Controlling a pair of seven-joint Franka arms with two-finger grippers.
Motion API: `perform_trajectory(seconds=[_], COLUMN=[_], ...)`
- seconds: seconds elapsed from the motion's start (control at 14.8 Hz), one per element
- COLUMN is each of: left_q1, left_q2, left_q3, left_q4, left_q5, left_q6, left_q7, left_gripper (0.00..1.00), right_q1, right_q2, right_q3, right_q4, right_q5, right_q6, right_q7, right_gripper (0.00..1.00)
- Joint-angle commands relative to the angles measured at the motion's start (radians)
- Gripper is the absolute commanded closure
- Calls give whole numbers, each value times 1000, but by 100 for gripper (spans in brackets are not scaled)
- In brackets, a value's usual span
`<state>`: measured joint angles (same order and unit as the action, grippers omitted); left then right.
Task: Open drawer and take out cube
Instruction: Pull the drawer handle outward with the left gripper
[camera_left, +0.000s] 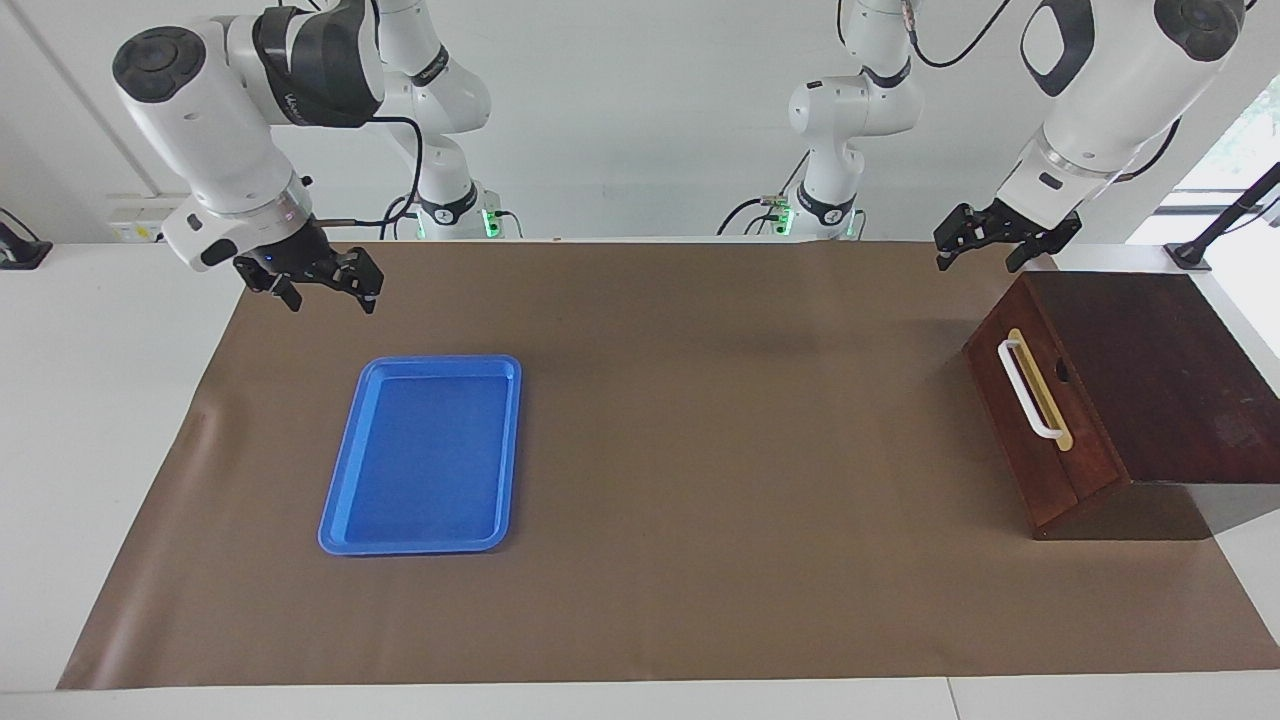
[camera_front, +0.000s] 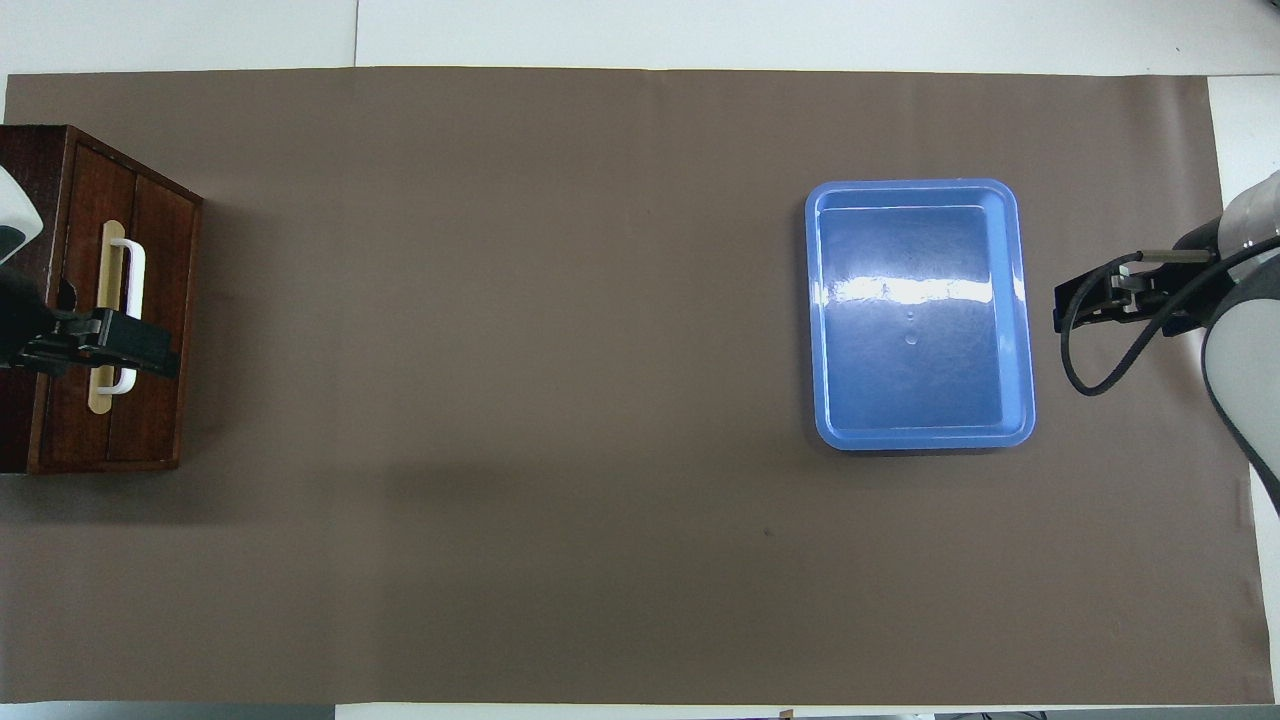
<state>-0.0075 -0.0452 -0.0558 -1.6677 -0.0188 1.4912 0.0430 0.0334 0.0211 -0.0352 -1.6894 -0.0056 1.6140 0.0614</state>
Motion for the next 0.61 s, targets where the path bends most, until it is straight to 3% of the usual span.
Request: perform_trajectory(seconds=[0.0,0.34,0.54], left_q1=[-17,-28,-43], left_q2=[-19,-16,-16], left_q3=[17,19,14], left_q4=[-17,-23,-90], left_q5=[2,46,130], left_q6=[9,63,159], left_q7=[15,15,12], left_gripper=[0,0,0], right_q1=[-6,-6,-9], right_q2=[-16,-15,-20], right_q3=[5,5,3], right_q4=[-12,-10,-9], right_q5=[15,16,16], right_q6=[10,10,10], right_q7=[-5,-8,-12], right_gripper=[0,0,0])
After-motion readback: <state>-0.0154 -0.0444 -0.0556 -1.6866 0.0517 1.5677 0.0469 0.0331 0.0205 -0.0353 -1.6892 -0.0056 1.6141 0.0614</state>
